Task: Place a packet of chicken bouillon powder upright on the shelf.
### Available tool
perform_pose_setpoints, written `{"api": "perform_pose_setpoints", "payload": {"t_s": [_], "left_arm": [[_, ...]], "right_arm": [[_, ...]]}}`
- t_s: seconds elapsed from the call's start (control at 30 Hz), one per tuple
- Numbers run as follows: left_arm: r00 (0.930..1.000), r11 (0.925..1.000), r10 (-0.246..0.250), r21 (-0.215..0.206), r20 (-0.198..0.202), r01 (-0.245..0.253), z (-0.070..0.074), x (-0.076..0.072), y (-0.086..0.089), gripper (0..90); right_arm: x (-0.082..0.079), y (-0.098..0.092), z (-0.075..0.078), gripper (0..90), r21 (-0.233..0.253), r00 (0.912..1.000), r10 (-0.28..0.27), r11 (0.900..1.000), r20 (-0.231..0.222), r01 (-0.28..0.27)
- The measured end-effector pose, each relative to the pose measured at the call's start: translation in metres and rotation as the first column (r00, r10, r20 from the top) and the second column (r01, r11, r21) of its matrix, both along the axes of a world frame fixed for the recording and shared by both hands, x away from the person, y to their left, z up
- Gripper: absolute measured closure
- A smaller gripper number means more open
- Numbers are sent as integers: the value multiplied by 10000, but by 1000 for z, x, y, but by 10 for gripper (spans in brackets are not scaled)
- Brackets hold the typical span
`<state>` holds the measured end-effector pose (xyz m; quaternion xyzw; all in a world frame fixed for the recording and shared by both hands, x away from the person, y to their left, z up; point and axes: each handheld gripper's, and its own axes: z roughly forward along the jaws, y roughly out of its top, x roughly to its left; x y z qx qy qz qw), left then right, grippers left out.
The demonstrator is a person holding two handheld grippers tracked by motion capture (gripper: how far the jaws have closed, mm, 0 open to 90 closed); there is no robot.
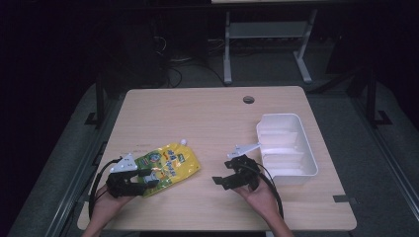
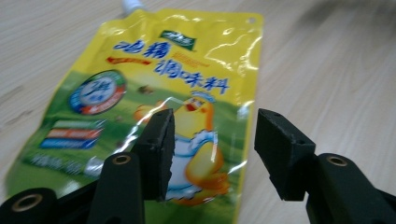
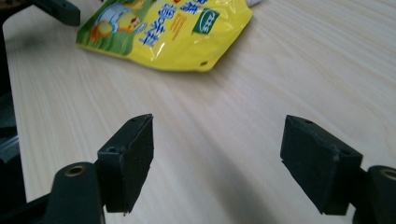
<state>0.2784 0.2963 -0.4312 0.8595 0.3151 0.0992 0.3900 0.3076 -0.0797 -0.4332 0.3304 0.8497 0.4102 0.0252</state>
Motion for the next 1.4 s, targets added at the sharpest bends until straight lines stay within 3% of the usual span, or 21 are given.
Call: {"api": "perform_pose_setpoints", "payload": {"t_s": [0.23,0.63,0.93,1.0,1.13,1.4], "left_arm": [[9994,9993,354,141,-46,-354,-3,7,13,535],[9990,9985,442,317,-76,-440,-6,10,18,607],[9984,9974,480,548,-307,-463,-12,14,19,654],[9982,9972,514,550,-305,-497,-12,14,19,659],[9980,9973,545,515,-313,-529,-13,15,19,671],[9976,9970,597,511,-336,-580,-13,15,20,697]], "right_arm": [[23,24,8,261,-249,9999,90,9996,-142,-93],[53,63,20,272,-554,9991,242,9981,-344,-261],[68,76,2,349,-770,9947,82,9969,-1030,-162],[73,78,-6,382,-723,9886,-31,9974,-1509,-79],[75,82,-13,436,-658,9817,-1,9978,-1902,-126],[74,89,-21,521,-718,9759,76,9971,-2179,-238]]}}
